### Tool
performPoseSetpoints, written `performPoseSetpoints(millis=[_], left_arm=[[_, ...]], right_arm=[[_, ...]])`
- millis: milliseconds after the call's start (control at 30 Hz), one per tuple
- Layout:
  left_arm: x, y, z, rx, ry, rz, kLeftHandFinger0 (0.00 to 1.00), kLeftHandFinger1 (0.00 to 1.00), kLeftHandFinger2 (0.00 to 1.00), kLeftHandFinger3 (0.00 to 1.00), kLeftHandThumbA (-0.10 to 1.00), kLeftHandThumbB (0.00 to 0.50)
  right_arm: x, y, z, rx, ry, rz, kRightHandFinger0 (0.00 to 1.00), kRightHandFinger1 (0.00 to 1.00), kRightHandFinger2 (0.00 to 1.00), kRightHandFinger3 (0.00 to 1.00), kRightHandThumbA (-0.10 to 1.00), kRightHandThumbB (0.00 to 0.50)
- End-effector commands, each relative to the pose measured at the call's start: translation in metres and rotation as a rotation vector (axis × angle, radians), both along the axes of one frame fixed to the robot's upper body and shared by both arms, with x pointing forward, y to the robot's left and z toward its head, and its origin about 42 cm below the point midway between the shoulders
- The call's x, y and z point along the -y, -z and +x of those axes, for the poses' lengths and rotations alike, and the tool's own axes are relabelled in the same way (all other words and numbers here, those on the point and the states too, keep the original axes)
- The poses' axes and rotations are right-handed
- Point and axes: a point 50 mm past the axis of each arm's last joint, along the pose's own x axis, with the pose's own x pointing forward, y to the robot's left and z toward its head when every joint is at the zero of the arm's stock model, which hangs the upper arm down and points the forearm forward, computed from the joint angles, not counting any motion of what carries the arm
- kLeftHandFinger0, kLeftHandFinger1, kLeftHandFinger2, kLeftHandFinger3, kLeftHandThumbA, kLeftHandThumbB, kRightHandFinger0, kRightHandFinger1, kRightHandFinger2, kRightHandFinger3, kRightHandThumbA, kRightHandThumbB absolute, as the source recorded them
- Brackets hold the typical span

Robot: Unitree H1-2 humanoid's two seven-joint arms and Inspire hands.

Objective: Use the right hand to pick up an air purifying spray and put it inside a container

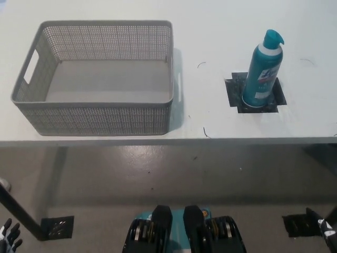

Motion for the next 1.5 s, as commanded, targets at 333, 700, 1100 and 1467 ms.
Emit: performPoseSetpoints(millis=[333,700,1100,1467], left_arm=[[-0.002,-0.010,0.001,0.057,0.032,0.042,1.00,1.00,1.00,1.00,1.00,0.452],[0.041,-0.009,0.008,0.049,0.094,-0.015,1.00,1.00,1.00,1.00,1.00,0.445],[0.044,-0.007,0.004,0.055,0.102,-0.010,1.00,1.00,1.00,1.00,1.00,0.438],[0.033,-0.009,-0.005,0.044,0.086,0.012,1.00,1.00,1.00,1.00,1.00,0.454]], right_arm=[[-0.022,-0.150,0.076,0.450,0.011,0.018,1.00,1.00,1.00,1.00,0.84,0.500],[-0.044,-0.200,0.147,0.414,0.049,-0.014,1.00,1.00,1.00,1.00,0.83,0.500],[-0.062,-0.210,0.215,0.386,0.034,0.003,1.00,1.00,1.00,1.00,0.84,0.500],[-0.071,-0.215,0.265,0.328,0.017,0.086,1.00,1.00,1.00,1.00,0.94,0.500]])
